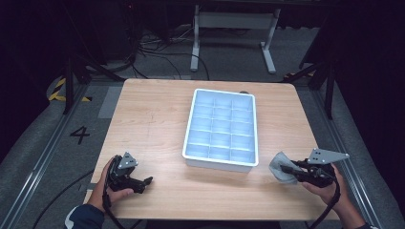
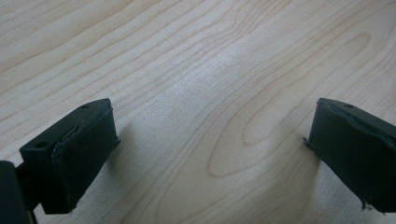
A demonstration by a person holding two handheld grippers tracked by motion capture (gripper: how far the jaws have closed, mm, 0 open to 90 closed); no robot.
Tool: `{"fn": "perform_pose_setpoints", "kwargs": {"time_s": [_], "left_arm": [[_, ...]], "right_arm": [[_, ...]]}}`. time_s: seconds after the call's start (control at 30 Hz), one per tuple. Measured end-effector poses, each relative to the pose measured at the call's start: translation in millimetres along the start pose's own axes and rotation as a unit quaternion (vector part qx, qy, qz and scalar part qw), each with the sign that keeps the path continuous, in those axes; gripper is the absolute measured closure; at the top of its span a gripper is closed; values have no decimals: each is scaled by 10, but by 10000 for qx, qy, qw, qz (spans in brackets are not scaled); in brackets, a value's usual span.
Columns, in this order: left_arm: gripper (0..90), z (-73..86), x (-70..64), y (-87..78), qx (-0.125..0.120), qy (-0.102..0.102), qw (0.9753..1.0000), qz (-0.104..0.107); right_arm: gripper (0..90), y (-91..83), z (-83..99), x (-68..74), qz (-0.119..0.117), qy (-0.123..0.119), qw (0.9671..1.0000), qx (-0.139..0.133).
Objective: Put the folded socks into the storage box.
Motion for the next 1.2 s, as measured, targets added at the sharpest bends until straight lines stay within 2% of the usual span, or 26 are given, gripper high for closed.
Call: {"fn": "perform_pose_setpoints", "kwargs": {"time_s": [0.23, 0.53, 0.8, 1.13, 1.2], "left_arm": [[15, 0, 0, 0, 0, 0, 10000, 0], [15, 0, 0, 0, 0, -1, 10000, 1], [15, 0, 0, 0, 1, 1, 10000, 0], [15, 0, 1, 0, 1, 1, 10000, 0], [15, 0, 1, 0, 0, 2, 10000, 1]], "right_arm": [[727, -26, -118, -84, 74, -106, 9999, -80], [724, -79, -231, -186, 189, -76, 9996, -171], [724, -87, -344, -207, 267, -190, 9993, -151], [723, -88, -503, -235, 252, -288, 9991, -169], [723, -76, -543, -225, 178, -343, 9991, -198]]}}
Point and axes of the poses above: each handheld gripper's, and its own axes: y roughly forward along the jaws, z roughly out of its underside, x roughly to its left, the point moved 1 cm from there along y, roughly forward along the jaws, and after that the axes turned 4 degrees about y, right-handed, at the moved point
